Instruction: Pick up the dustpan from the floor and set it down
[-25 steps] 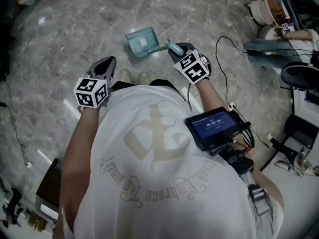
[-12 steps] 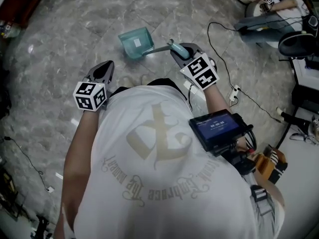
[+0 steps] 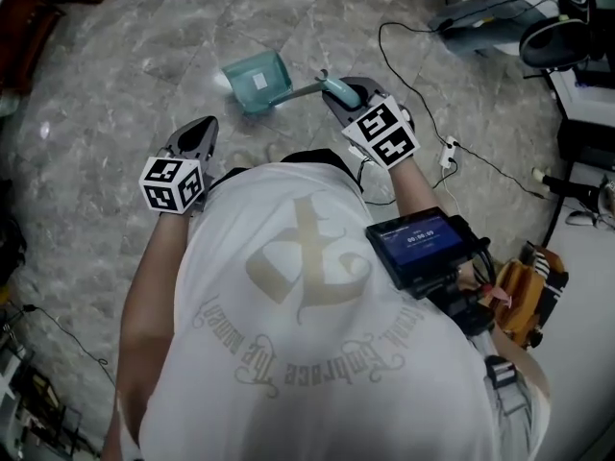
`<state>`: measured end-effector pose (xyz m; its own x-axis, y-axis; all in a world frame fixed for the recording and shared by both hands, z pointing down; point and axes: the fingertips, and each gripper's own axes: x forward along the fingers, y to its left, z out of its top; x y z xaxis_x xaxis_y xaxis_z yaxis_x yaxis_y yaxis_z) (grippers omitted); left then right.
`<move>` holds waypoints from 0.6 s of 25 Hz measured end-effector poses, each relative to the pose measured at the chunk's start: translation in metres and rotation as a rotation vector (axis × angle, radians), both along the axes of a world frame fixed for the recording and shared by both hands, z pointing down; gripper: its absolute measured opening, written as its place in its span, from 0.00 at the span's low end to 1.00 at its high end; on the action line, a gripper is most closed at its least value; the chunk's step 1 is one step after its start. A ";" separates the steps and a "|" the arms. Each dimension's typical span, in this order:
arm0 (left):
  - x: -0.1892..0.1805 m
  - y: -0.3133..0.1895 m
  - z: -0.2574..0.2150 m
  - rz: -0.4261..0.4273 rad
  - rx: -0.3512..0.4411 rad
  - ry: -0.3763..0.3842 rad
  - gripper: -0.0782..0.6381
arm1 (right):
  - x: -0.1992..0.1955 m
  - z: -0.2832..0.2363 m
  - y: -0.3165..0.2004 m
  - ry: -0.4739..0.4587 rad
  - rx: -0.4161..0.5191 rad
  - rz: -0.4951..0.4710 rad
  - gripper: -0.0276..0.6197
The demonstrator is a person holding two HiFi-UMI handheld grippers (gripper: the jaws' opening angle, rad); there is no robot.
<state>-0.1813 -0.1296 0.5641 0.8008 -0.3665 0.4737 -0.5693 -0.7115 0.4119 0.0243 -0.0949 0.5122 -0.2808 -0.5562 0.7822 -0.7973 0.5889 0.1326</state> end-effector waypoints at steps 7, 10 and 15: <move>0.011 -0.011 -0.002 0.047 -0.017 0.001 0.13 | 0.013 0.000 -0.001 0.012 -0.019 0.065 0.14; 0.014 -0.011 -0.001 0.055 -0.027 0.005 0.13 | 0.017 0.003 0.000 0.023 -0.029 0.078 0.14; 0.017 -0.011 0.000 0.057 -0.034 0.020 0.13 | 0.025 0.008 0.002 0.033 -0.040 0.095 0.14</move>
<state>-0.1644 -0.1402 0.5644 0.8294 -0.3044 0.4685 -0.5197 -0.7280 0.4470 0.0490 -0.0929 0.5204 -0.2019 -0.5475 0.8121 -0.8451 0.5165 0.1381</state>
